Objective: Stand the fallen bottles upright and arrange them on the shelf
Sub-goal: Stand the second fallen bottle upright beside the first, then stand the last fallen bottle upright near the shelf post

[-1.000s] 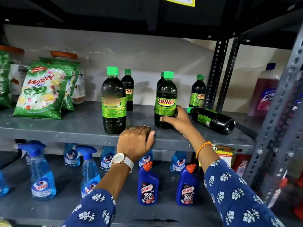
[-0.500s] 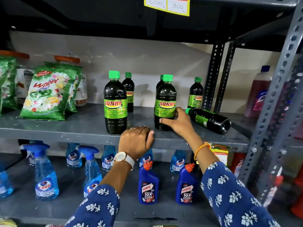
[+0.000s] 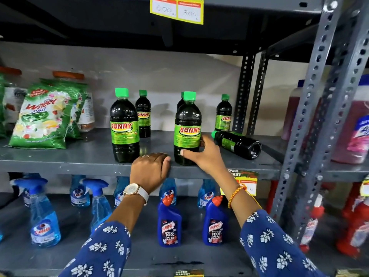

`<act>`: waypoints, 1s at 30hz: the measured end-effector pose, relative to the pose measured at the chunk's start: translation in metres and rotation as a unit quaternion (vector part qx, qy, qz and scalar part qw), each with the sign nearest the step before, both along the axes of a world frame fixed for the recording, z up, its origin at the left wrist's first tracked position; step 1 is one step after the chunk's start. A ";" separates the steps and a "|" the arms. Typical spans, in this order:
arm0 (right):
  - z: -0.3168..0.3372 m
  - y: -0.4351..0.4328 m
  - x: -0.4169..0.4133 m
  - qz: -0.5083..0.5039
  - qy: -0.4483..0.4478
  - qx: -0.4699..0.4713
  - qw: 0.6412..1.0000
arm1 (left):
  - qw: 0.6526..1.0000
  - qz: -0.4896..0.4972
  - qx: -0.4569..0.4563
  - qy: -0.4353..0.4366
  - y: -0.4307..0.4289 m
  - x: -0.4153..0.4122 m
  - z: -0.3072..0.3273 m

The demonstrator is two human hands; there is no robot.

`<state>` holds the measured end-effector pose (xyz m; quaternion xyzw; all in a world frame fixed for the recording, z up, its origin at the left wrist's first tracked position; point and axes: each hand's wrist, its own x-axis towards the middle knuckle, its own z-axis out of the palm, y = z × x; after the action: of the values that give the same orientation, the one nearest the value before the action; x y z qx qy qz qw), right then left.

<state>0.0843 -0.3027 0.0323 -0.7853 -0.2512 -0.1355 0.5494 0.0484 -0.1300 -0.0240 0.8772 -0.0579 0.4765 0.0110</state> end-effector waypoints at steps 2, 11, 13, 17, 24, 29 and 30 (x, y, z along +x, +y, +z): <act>0.001 -0.002 -0.001 0.012 0.008 -0.013 1.000 | 1.000 -0.004 -0.012 -0.014 0.001 0.002 -0.001; 0.048 -0.071 0.065 -0.271 -0.078 -0.207 0.937 | 0.971 -0.200 0.105 -0.076 -0.088 0.002 0.004; 0.047 -0.073 0.076 -0.304 -0.062 -0.390 0.867 | 0.978 -0.189 0.088 -0.029 -0.115 0.016 0.011; 0.036 -0.071 0.090 -0.356 -0.097 -0.509 0.777 | 0.994 -0.105 0.019 0.032 -0.140 0.040 0.013; 0.034 -0.102 0.083 -0.296 -0.157 -0.380 0.862 | 0.998 -0.061 -0.012 0.000 -0.141 0.041 0.009; 0.029 -0.120 0.080 -0.140 -0.105 -0.061 0.983 | 0.997 -0.067 -0.027 -0.015 -0.143 0.043 0.011; 0.027 -0.119 0.080 -0.117 -0.102 -0.030 0.987 | 0.997 -0.068 -0.027 -0.016 -0.143 0.043 0.011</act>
<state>0.1646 -0.4218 0.0589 -0.8076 -0.2164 -0.2706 0.4771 0.0913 -0.2726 -0.0132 0.8627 -0.1046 0.4902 0.0665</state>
